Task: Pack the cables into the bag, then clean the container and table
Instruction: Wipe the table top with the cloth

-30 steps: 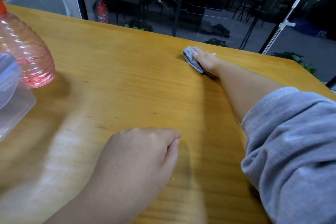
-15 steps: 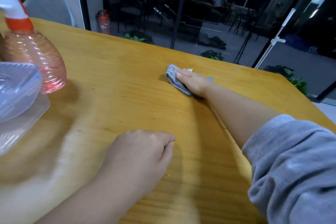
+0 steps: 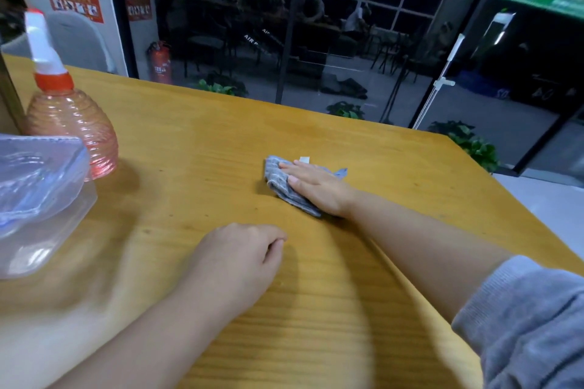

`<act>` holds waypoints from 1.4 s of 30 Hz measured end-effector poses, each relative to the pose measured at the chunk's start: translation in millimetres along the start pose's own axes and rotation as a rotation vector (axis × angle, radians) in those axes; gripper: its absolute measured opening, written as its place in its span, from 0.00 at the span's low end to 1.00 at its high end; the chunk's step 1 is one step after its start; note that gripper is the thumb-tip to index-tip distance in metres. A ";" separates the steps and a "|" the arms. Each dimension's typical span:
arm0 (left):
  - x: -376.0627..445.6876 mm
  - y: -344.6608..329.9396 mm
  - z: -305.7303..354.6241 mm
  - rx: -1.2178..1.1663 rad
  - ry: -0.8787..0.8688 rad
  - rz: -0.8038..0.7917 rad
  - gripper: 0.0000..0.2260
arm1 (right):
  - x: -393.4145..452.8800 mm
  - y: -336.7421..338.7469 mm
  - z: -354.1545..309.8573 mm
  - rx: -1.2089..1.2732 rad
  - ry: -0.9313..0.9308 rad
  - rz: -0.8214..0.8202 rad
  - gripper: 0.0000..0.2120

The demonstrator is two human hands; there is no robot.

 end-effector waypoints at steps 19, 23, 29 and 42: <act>-9.4 14.9 5.6 -0.171 -0.356 0.362 0.14 | -85.0 -8.0 -29.8 0.076 -0.065 0.085 0.19; -10.4 18.2 5.6 -0.195 -0.321 0.316 0.09 | -100.2 8.3 -17.2 0.393 -0.208 0.221 0.15; -7.0 19.1 5.1 -0.290 -0.248 0.230 0.04 | -122.6 54.2 3.9 0.585 -0.381 0.643 0.18; -6.2 2.4 -4.1 -0.111 -0.145 0.117 0.17 | -152.7 102.1 116.1 0.401 -0.820 1.067 0.22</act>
Point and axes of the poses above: each hand's wrist, its own x-axis towards the middle knuckle, its own y-axis out of the back of the hand, z = x × y, the point moved 6 cm from there along x, towards the middle knuckle, and after that the axes turned 1 degree about y, right-handed, at the moved point
